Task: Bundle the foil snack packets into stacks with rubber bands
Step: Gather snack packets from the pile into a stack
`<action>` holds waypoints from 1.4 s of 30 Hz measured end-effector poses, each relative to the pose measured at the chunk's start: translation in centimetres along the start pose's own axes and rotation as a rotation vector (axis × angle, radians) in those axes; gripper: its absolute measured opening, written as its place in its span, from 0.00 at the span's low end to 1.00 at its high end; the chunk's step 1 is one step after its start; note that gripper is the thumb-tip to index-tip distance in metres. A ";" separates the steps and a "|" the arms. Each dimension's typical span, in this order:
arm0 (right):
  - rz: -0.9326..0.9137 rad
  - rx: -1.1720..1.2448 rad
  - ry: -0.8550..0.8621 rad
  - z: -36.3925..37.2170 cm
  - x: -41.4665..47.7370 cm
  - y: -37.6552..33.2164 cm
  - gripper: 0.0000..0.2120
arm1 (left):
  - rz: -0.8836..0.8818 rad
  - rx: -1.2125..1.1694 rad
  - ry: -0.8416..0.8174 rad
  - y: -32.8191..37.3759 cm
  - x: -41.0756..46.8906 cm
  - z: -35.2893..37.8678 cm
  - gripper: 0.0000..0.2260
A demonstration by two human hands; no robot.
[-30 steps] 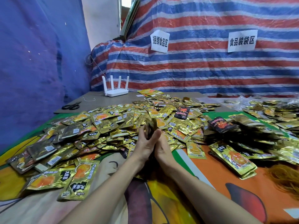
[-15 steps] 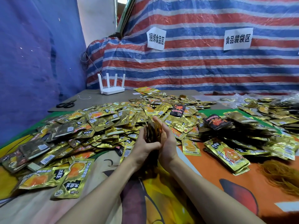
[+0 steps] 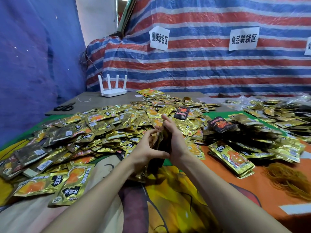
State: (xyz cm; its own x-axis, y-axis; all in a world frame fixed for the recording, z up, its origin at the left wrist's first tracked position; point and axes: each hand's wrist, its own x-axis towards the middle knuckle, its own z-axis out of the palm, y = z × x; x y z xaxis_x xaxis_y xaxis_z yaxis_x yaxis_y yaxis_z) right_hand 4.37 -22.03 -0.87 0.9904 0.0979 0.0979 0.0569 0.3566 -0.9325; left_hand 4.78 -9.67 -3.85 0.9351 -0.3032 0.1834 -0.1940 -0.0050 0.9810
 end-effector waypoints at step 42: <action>0.103 -1.952 0.612 -20.1 -11.3 -10.5 0.06 | -0.012 -0.399 0.175 5.3 -1.7 7.6 0.15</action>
State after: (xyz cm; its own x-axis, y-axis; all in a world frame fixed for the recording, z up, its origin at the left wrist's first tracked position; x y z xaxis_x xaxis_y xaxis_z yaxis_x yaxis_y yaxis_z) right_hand -4.84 -45.52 0.87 0.8790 -0.3589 0.3139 -0.3703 -0.9286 -0.0248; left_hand -0.06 -16.43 0.53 0.9794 -0.1394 0.1460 -0.0851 0.3710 0.9247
